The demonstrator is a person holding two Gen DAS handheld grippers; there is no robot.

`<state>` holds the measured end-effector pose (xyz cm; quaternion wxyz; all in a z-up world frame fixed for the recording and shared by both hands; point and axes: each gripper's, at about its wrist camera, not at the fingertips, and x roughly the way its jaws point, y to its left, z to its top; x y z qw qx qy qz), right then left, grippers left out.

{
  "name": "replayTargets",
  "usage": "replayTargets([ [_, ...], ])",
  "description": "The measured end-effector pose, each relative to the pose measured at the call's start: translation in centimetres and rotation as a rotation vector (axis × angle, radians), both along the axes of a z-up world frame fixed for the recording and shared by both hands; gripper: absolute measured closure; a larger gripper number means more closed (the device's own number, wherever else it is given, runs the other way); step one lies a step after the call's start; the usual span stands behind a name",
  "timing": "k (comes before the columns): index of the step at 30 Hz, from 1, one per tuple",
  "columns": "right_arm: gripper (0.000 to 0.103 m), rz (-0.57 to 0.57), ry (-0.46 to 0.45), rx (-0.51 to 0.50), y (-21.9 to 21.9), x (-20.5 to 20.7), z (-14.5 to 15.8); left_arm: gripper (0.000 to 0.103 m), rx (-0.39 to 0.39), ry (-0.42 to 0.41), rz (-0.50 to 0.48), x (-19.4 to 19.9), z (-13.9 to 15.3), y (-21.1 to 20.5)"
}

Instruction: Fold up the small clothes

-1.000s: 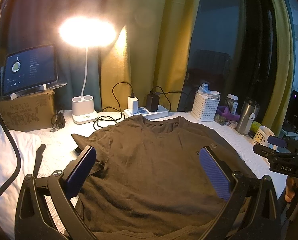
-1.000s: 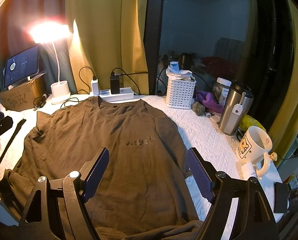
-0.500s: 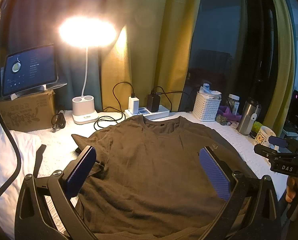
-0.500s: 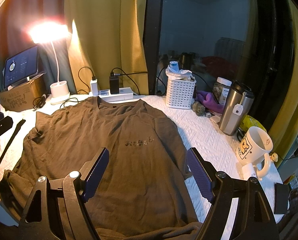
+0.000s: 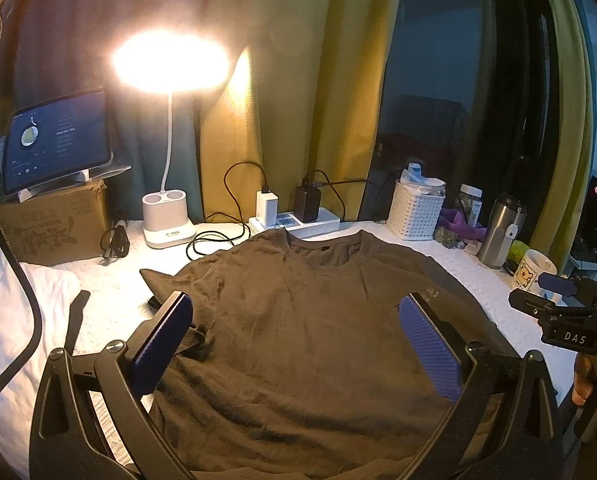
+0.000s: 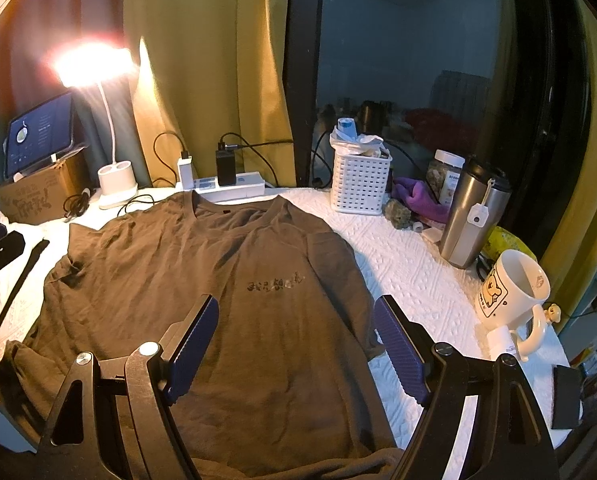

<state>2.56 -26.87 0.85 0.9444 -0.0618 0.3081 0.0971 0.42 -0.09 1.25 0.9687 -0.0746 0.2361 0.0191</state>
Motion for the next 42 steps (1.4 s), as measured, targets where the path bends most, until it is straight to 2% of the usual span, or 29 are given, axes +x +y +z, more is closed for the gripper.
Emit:
replayTargets([
  [10,0.021,-0.041,0.050,0.007,-2.9,3.6,-2.2,0.001,0.014,0.055,0.002,2.6,-1.0,-1.4],
  [18,0.021,-0.072,0.105,0.016,-6.1,8.2,-4.4,0.001,0.022,0.116,0.013,5.4,-2.4,-2.5],
  [25,0.022,-0.039,0.146,0.030,-7.3,13.0,-6.1,0.001,0.020,0.160,0.029,7.3,-3.6,-2.6],
  [27,0.025,-0.024,0.160,0.023,-7.1,14.5,-6.5,0.001,0.017,0.172,0.036,7.8,-4.0,-2.4],
  [28,0.030,-0.013,0.172,0.019,-7.0,15.3,-6.8,0.001,0.015,0.178,0.040,8.0,-4.2,-2.4],
  [31,0.032,0.005,0.196,0.024,-6.6,17.2,-7.7,0.001,0.010,0.198,0.048,8.8,-4.7,-2.1],
  [33,0.032,0.019,0.220,0.042,-6.4,18.3,-8.2,0.001,0.007,0.211,0.054,9.4,-5.1,-1.7],
  [42,0.051,0.068,0.300,0.101,-5.4,21.8,-10.0,0.001,0.009,0.264,0.084,12.4,-7.0,0.4],
])
